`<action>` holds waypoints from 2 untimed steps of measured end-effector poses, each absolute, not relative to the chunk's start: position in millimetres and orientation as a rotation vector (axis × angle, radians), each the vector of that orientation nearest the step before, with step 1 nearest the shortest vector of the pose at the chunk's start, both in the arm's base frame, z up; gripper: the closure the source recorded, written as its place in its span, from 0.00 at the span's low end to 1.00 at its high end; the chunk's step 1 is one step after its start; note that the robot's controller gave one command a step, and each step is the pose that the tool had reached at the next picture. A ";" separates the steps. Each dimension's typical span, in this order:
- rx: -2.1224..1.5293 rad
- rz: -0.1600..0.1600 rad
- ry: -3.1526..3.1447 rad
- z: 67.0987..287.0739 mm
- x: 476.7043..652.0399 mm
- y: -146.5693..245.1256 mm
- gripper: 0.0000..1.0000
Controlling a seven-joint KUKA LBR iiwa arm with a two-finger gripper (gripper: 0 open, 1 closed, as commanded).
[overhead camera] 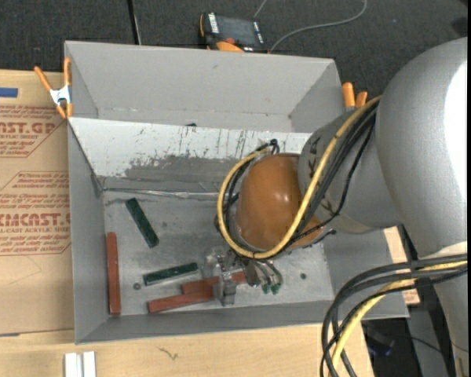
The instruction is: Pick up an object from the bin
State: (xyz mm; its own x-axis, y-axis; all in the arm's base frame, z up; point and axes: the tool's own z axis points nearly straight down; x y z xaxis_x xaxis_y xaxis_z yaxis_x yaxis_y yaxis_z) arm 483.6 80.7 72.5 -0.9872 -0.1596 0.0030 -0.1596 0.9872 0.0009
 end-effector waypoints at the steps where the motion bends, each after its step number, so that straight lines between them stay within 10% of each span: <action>1: 0.382 -0.002 -3.132 207.4 557.6 109.5 1.00; 2: 0.380 -0.002 -3.121 202.3 554.4 108.8 0.00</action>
Offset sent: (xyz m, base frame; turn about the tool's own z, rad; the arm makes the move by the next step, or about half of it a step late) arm 0.0703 0.0275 0.1298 -0.0823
